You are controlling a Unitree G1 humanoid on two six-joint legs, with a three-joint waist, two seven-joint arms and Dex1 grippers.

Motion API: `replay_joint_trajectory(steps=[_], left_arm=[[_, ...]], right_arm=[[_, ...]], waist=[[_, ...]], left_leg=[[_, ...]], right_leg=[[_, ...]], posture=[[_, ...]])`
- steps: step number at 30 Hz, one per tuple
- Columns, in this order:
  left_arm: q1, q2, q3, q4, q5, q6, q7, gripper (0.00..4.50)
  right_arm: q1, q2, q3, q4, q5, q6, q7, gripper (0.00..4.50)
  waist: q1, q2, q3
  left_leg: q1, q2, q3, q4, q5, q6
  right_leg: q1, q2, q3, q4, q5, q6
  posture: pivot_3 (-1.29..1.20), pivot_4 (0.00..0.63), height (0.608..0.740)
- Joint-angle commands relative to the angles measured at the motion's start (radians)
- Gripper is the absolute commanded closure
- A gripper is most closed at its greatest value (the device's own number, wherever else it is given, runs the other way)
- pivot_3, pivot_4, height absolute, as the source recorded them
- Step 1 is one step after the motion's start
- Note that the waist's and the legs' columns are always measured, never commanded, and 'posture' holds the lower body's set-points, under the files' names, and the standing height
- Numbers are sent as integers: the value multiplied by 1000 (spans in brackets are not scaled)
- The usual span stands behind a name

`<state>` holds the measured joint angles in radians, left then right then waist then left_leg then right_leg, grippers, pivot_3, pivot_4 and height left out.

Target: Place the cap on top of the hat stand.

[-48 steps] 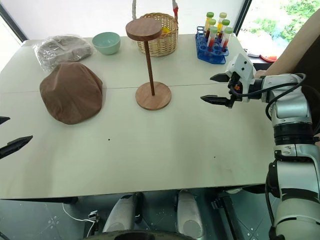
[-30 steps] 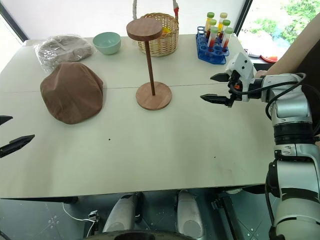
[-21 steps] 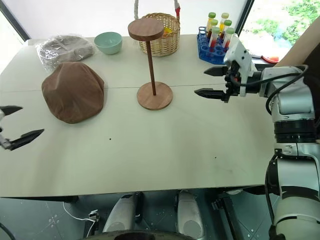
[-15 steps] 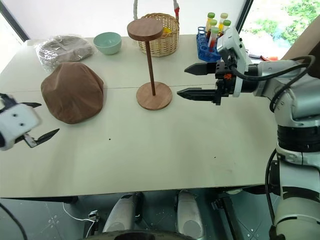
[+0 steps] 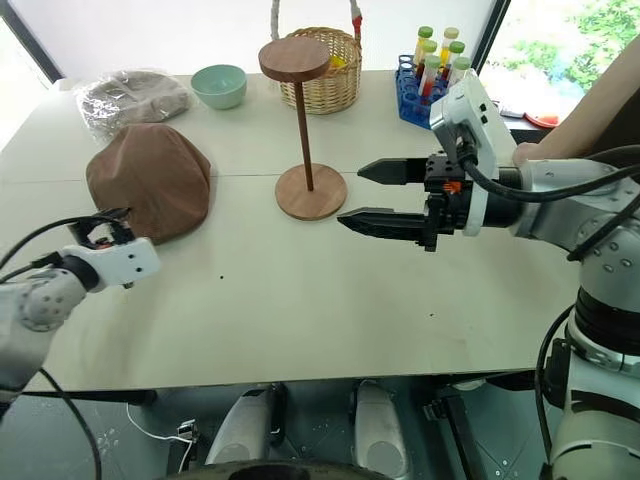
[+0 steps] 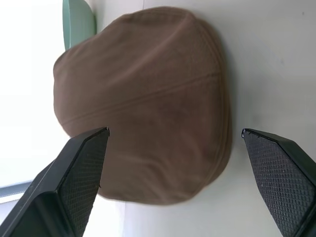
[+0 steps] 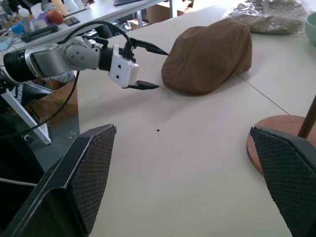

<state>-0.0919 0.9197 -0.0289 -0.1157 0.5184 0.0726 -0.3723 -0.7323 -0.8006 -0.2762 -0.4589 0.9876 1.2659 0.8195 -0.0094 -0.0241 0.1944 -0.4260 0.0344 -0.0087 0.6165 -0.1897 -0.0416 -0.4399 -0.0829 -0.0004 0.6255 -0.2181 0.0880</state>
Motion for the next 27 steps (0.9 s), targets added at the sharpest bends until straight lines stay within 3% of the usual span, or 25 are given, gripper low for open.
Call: replay_joint_trajectory(steps=[1, 12, 25, 27], left_arm=[[-56, -18, -48, 82, 88, -45, 73, 0], [-207, -82, -134, 336, 216, -37, 193, 0], [-332, -122, -203, 504, 246, -14, 173, 0], [-340, -126, -203, 521, 237, -19, 173, 526]], right_arm=[[3, -12, -47, -33, 49, -1, -56, 45], [50, -22, -55, -33, 82, -42, -161, 45], [26, -14, -37, 12, 102, -73, -226, 45], [21, -11, -38, 19, 104, -75, -239, 0]], waist=[[0, 0, 0], [1, 0, -1], [3, 2, -3], [4, 2, -3]], left_leg=[[0, 0, 0, 0, 0, 0], [2, 0, 0, 2, 0, 0], [2, 0, -1, 2, 0, 0], [4, 0, -1, 2, 0, 0]], right_leg=[[0, 0, 0, 0, 0, 0], [0, 0, 0, 4, 0, 1], [1, 0, 0, 5, 1, 2], [2, 0, 0, 5, 0, 0]], posture=[[0, 150, 740], [0, 150, 740], [0, 150, 740], [0, 150, 740]])
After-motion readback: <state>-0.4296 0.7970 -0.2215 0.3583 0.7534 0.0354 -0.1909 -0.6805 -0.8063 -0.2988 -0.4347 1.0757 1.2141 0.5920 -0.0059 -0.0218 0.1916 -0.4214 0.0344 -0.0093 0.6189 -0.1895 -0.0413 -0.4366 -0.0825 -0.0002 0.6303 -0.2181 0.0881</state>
